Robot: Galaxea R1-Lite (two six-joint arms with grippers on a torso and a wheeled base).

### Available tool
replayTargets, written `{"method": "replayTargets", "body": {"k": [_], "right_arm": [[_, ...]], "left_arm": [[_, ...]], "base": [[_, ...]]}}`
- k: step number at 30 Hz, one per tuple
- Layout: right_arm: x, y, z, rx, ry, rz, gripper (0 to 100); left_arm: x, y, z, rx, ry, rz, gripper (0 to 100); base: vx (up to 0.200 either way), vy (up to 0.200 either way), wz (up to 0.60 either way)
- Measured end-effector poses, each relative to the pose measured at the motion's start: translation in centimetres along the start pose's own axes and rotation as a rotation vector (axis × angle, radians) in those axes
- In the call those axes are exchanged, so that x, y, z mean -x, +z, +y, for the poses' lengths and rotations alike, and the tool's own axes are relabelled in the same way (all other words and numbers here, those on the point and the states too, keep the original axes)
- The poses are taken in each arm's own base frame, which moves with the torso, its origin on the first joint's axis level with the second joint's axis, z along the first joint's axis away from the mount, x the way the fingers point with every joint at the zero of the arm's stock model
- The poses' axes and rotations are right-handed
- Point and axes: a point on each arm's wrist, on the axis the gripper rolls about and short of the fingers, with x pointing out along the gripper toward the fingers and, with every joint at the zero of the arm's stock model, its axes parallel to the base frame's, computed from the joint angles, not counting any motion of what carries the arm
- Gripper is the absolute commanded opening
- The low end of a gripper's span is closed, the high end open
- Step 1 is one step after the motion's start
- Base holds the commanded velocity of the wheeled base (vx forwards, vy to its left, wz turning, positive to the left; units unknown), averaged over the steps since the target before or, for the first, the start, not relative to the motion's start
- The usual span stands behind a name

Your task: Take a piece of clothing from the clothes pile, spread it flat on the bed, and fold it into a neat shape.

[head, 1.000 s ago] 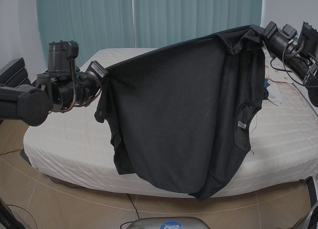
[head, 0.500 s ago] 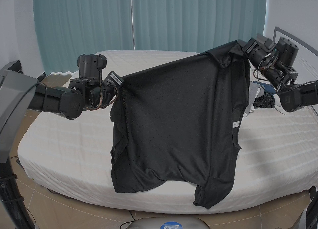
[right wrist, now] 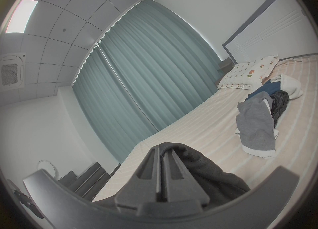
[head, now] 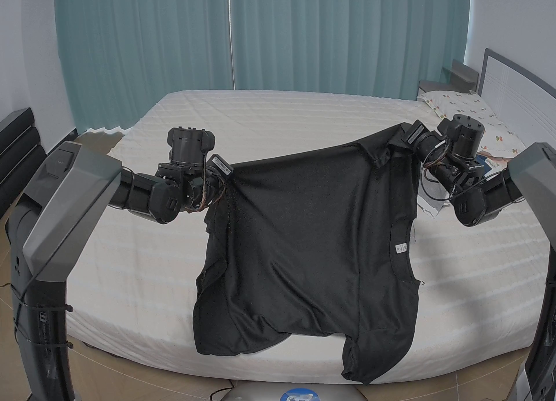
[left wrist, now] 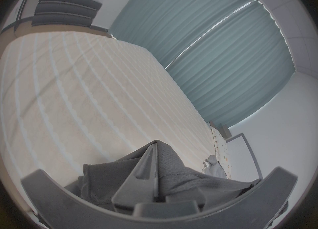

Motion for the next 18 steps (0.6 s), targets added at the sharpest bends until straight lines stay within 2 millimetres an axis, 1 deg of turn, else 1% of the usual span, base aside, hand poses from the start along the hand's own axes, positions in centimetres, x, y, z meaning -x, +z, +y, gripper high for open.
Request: {"method": "replayTargets", "body": {"k": [1, 7, 12, 16, 18], "right_arm": [[-0.2, -0.6, -0.4, 0.000, -0.007, 0.000, 100], [-1.1, -3.4, -2.8, 0.002, -0.053, 0.046, 100], [-1.5, -6.0, -4.9, 0.014, -0.089, 0.097, 100], [-1.5, -8.0, -6.8, 0.031, -0.131, 0.143, 100], [-1.5, -8.6, -7.7, 0.034, -0.152, 0.157, 100]], "left_arm": [[-0.4, -0.1, 0.1, 0.016, 0.002, 0.000, 100], [-2.8, -0.9, 1.0, 0.048, 0.017, -0.009, 100], [-5.0, -1.6, 1.9, 0.047, 0.062, -0.063, 100], [-6.6, -2.7, 3.3, 0.027, 0.127, -0.064, 100], [-7.2, -3.1, 3.9, 0.011, 0.150, -0.058, 100]], "base": [[0.000, 0.000, 0.00], [0.000, 0.000, 0.00], [0.000, 0.000, 0.00], [0.000, 0.000, 0.00], [0.000, 0.000, 0.00]]}}
